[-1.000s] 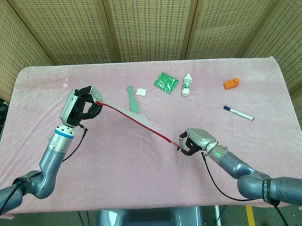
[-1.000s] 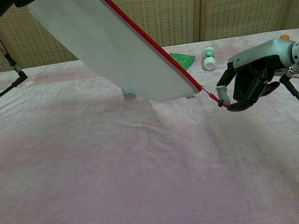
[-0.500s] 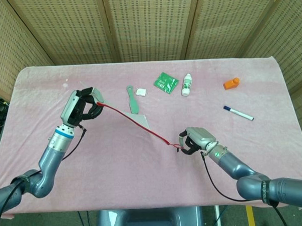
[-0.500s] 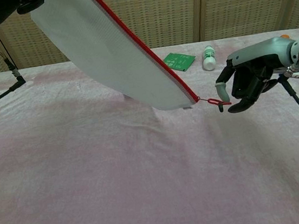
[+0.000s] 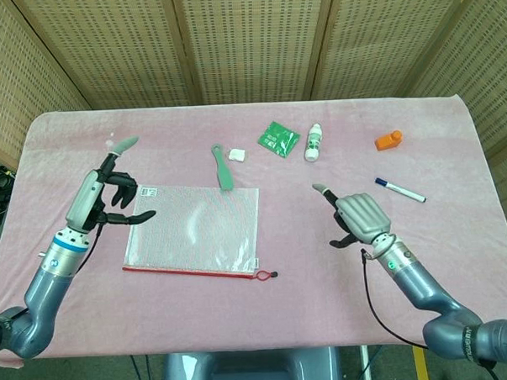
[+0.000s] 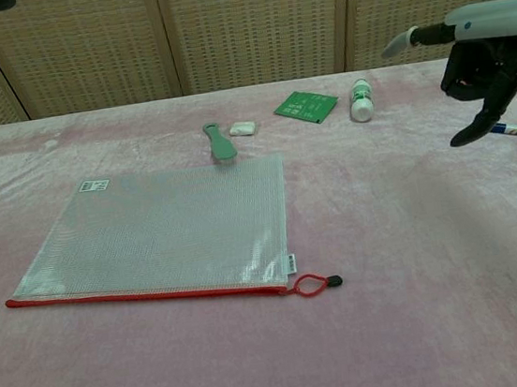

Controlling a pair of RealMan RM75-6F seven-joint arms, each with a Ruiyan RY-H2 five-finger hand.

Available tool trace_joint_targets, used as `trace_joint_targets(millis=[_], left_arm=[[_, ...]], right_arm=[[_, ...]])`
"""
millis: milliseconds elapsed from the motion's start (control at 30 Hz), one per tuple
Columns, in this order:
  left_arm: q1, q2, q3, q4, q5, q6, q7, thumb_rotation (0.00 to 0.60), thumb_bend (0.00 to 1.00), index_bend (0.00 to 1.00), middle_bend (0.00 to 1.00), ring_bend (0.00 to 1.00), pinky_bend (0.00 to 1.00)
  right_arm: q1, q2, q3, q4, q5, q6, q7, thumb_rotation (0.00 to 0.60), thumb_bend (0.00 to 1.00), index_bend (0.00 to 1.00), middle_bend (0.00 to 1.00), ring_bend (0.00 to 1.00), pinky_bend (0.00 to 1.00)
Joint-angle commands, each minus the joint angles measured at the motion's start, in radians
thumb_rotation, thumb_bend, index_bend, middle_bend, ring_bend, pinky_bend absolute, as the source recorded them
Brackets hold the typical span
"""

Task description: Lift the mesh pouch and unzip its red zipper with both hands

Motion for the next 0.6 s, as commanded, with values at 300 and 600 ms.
trace_joint_targets(millis=[300, 600], left_arm=[[0.296, 0.214, 0.173, -0.176, -0.137, 0.144, 0.712, 0.6, 0.0, 0.0, 0.0, 0.0, 0.0], [0.457, 0.184, 0.254, -0.183, -0.116, 0.268, 0.792, 0.6, 0.0, 0.0, 0.0, 0.0, 0.0]], right_arm=[[-0.312, 0.047, -0.082, 0.074, -0.266, 0.446, -0.059, 0.6, 0.0, 0.03, 0.01, 0.0, 0.04], [-0.481, 0.063, -0.132, 0.041, -0.304, 0.584, -0.155, 0.6, 0.0, 0.0, 0.0, 0.0, 0.0]])
